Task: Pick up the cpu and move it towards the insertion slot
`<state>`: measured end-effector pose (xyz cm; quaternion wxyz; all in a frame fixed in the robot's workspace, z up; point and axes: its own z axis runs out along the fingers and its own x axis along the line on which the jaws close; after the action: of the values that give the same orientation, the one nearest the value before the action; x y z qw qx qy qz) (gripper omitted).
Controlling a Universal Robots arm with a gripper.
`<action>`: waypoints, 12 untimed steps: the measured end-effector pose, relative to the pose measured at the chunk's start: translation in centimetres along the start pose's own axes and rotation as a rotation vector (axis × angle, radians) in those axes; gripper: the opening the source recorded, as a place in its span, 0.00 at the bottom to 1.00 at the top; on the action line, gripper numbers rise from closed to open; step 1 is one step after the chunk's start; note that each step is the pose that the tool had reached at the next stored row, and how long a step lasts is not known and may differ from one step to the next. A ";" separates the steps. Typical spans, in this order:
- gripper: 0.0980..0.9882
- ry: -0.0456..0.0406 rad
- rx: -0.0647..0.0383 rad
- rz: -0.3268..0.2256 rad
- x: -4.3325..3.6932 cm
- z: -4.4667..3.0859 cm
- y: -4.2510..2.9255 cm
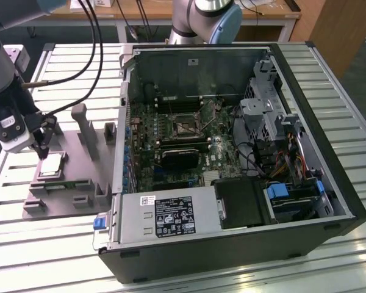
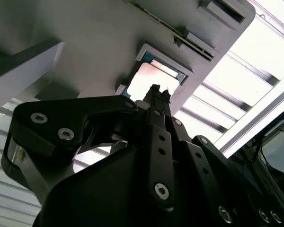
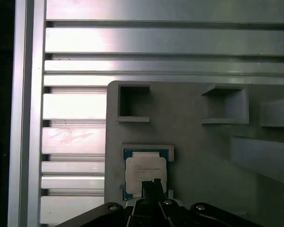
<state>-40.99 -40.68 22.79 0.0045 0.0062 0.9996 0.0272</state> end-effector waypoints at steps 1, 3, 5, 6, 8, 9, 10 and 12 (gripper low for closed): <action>0.00 0.0000 0.000 0.000 0.00 0.18 -0.01; 0.00 -0.0001 -0.001 0.000 0.01 0.55 -0.03; 0.00 -0.0001 -0.002 0.000 0.02 0.90 -0.05; 0.00 -0.0001 -0.003 0.001 0.03 1.07 -0.06; 0.00 -0.0001 -0.004 0.000 0.04 1.41 -0.08; 0.00 -0.0001 -0.004 0.000 0.06 1.59 -0.09; 0.00 -0.0001 -0.004 0.000 0.09 1.77 -0.11; 0.00 0.0000 -0.004 0.000 0.17 2.13 -0.12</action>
<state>-41.14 -40.68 20.66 0.0045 0.0065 0.9995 0.0293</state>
